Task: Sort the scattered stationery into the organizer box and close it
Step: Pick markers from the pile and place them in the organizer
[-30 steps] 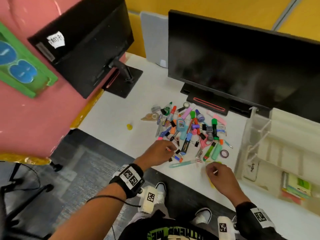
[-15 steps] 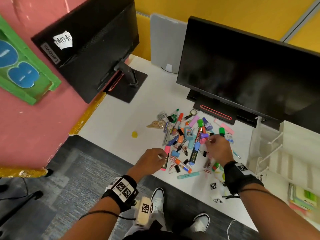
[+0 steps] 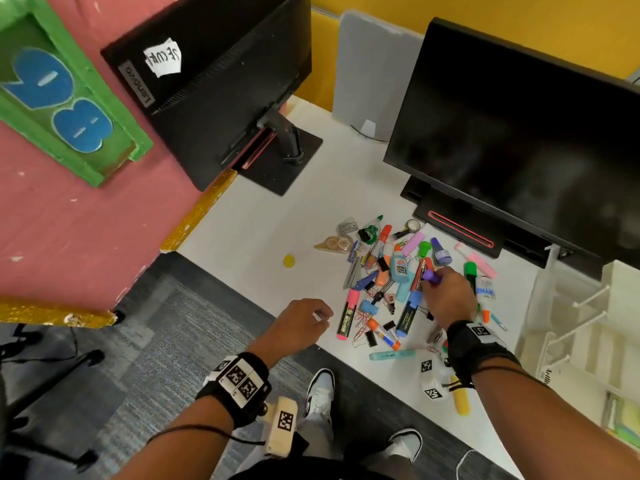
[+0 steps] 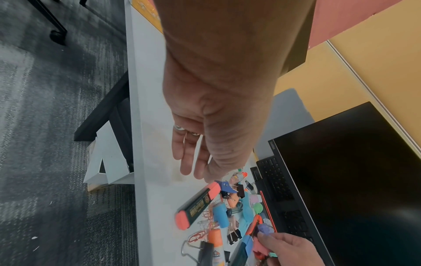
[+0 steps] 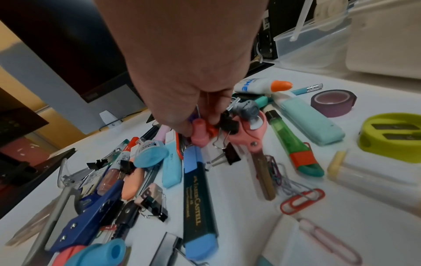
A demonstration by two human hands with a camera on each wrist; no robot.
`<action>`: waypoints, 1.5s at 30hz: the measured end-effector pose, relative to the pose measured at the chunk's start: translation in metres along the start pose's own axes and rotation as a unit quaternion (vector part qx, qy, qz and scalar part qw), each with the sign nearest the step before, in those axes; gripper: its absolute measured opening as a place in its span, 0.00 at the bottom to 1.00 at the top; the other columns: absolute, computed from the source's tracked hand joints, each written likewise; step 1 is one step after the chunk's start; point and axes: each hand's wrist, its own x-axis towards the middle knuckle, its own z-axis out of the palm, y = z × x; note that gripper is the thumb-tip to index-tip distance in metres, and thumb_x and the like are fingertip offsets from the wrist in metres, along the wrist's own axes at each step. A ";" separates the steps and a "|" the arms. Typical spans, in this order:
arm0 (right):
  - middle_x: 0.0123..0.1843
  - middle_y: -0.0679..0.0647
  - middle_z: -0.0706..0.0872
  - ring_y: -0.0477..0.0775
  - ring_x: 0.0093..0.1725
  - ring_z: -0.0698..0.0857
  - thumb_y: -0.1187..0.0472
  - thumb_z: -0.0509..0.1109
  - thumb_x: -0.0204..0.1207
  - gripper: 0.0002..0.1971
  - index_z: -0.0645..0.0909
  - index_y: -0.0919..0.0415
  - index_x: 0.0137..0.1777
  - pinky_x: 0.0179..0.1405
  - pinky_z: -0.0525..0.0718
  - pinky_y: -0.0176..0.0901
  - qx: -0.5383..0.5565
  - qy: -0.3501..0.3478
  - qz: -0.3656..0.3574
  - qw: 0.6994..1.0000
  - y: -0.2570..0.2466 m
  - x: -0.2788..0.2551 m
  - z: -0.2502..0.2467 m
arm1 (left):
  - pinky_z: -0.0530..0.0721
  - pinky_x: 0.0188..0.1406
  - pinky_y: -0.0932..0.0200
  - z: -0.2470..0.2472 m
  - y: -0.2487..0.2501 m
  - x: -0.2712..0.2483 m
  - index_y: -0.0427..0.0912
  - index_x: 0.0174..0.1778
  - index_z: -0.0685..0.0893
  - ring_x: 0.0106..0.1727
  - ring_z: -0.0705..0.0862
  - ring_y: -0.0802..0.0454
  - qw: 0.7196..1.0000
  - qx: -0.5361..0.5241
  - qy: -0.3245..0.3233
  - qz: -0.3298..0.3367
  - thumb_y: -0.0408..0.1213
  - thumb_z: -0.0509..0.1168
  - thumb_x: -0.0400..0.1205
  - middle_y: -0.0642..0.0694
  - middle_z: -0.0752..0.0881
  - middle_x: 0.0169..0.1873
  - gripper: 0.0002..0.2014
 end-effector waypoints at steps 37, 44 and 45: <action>0.29 0.54 0.85 0.56 0.31 0.85 0.49 0.69 0.84 0.19 0.86 0.59 0.35 0.34 0.81 0.44 0.048 -0.105 -0.010 0.993 0.020 0.017 -0.004 | 0.87 0.43 0.50 0.030 0.060 0.103 0.42 0.54 0.82 0.48 0.87 0.43 0.988 0.135 0.070 -0.032 0.51 0.79 0.74 0.44 0.86 0.48 0.21; 0.28 0.54 0.84 0.55 0.30 0.83 0.48 0.68 0.83 0.19 0.82 0.58 0.33 0.28 0.74 0.42 0.019 -0.090 -0.011 0.996 0.014 0.016 -0.011 | 0.81 0.32 0.59 0.022 0.055 0.098 0.50 0.43 0.81 0.37 0.85 0.52 0.994 0.031 0.099 -0.025 0.44 0.80 0.74 0.51 0.86 0.40 0.13; 0.29 0.55 0.83 0.56 0.30 0.83 0.49 0.68 0.84 0.19 0.81 0.58 0.33 0.29 0.72 0.42 0.031 -0.085 -0.007 0.996 0.014 0.016 -0.013 | 0.77 0.30 0.61 0.020 0.055 0.097 0.52 0.43 0.81 0.35 0.83 0.55 0.994 0.017 0.104 -0.024 0.43 0.80 0.74 0.52 0.85 0.39 0.13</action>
